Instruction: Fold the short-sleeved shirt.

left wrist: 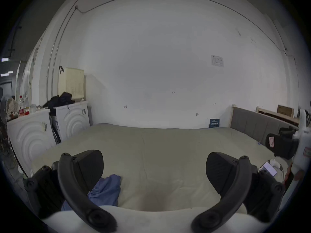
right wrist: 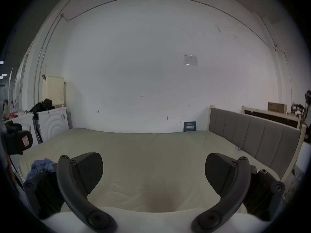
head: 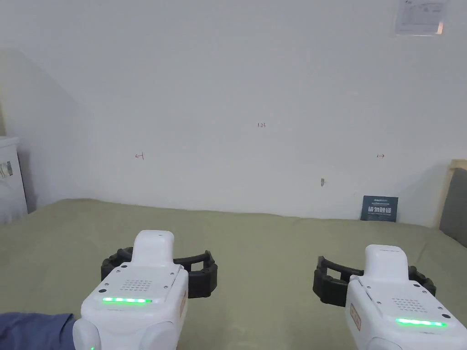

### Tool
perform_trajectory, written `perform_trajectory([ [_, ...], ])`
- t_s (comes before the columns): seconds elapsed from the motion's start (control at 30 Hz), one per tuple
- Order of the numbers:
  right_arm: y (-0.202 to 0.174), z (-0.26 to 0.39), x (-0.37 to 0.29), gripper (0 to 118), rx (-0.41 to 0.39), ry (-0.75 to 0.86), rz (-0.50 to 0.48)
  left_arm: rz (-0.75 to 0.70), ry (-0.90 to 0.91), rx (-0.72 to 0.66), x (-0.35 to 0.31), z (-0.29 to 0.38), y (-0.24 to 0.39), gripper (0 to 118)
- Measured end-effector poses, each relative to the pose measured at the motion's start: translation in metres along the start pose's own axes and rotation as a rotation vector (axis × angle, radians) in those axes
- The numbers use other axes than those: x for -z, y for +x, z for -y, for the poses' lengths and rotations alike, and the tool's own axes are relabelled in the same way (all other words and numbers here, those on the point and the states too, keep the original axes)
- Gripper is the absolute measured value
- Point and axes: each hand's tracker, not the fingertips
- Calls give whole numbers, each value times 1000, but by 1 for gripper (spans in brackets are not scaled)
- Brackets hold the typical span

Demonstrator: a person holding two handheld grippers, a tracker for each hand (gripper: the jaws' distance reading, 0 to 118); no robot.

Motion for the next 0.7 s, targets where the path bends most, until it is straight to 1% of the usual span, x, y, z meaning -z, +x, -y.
perform_trajectory([
  [0.1, -4, 0, -3, 118, -37, 7, 2, -7, 14, -8, -1, -2, 0, 118],
  [0.17, -4, 1, -4, 118, -47, 21, -2, -6, 19, -6, -2, -3, 0, 118],
  [0.23, -4, 0, -5, 118, -46, 21, 4, -1, 22, 1, -4, -5, 1, 118],
  [0.33, -2, 0, -7, 118, -16, 29, -8, -1, 33, 13, -8, -6, 4, 118],
  [0.4, -2, 0, -8, 118, -10, 30, -17, 1, 35, 15, -10, -6, 5, 118],
  [0.5, -4, 0, -10, 118, -31, 40, -29, 10, 38, 14, -11, -8, 6, 118],
  [0.57, -7, 0, -12, 118, -49, 50, -7, -1, 39, 11, -11, -8, 6, 118],
  [0.7, -5, -2, -13, 118, -34, 62, 3, -3, 36, 11, -13, -10, 5, 118],
])
